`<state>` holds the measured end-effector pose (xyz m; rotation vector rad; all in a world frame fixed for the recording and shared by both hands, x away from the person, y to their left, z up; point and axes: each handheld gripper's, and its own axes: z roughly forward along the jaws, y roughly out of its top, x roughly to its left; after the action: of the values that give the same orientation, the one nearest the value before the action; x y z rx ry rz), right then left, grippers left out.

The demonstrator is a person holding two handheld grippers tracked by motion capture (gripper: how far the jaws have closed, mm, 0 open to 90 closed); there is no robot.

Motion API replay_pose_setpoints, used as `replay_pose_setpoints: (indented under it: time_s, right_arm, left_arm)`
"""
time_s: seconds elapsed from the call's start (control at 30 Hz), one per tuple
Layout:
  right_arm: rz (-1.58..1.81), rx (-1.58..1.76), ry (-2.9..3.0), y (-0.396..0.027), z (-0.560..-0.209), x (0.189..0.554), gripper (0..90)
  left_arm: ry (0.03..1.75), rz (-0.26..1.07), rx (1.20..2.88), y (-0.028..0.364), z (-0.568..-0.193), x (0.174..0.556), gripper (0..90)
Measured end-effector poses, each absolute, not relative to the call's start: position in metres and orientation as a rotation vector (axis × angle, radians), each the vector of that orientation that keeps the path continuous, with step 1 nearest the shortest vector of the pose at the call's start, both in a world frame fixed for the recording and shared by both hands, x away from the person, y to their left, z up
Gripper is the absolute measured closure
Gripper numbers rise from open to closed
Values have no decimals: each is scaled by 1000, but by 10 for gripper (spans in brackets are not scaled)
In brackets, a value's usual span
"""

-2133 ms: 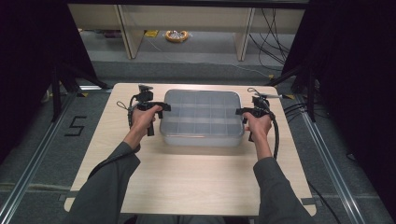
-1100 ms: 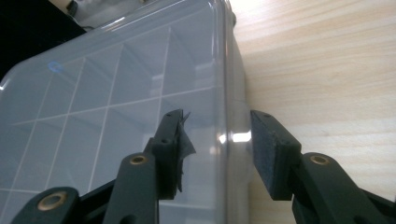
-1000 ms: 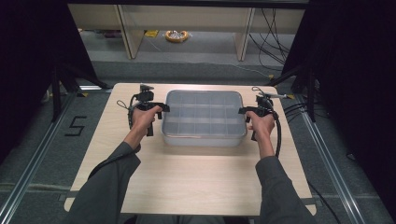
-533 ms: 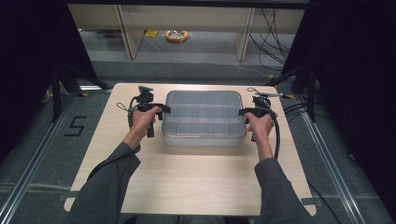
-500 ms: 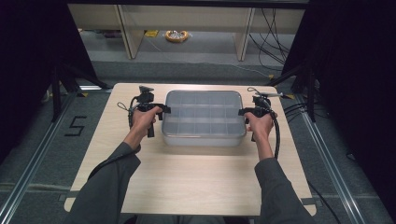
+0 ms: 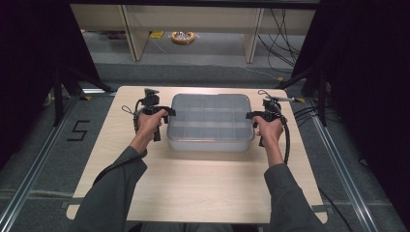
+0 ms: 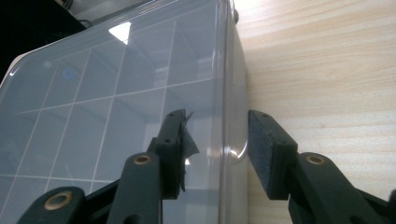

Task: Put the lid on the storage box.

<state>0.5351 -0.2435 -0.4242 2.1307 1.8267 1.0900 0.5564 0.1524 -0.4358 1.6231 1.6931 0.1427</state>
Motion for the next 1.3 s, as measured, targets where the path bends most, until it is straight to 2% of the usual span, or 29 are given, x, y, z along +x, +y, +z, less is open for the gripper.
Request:
replay_pose_setpoints:
  time_s: [0.17,0.3,0.57,0.7,0.93,1.1,1.13,1.23,1.3]
  right_arm:
    - [1115,2170,1833,-240,-427,536,611]
    - [1133,2113,1824,-240,-429,538,601]
    - [1162,2139,1783,-238,-433,542,582]
    - [1128,2027,1862,-243,-434,541,577]
    - [1147,2140,1805,-238,-433,538,538]
    - [1179,2191,1767,-239,-432,537,554]
    - [1178,2090,1797,-246,-436,539,554]
    - [1197,2148,1751,-247,-435,538,571]
    - [1199,2177,1753,-246,-435,538,565]
  left_arm:
    - [1697,125,1615,159,-434,557,616]
    - [1693,124,1609,156,-437,558,575]
    - [1687,142,1596,152,-437,561,558]
    - [1697,116,1585,155,-437,560,526]
    - [1684,130,1609,157,-436,554,573]
    - [1674,143,1647,149,-435,554,571]
    - [1671,157,1658,149,-435,554,567]
    - [1673,151,1643,149,-436,556,606]
    - [1677,148,1641,148,-435,556,590]
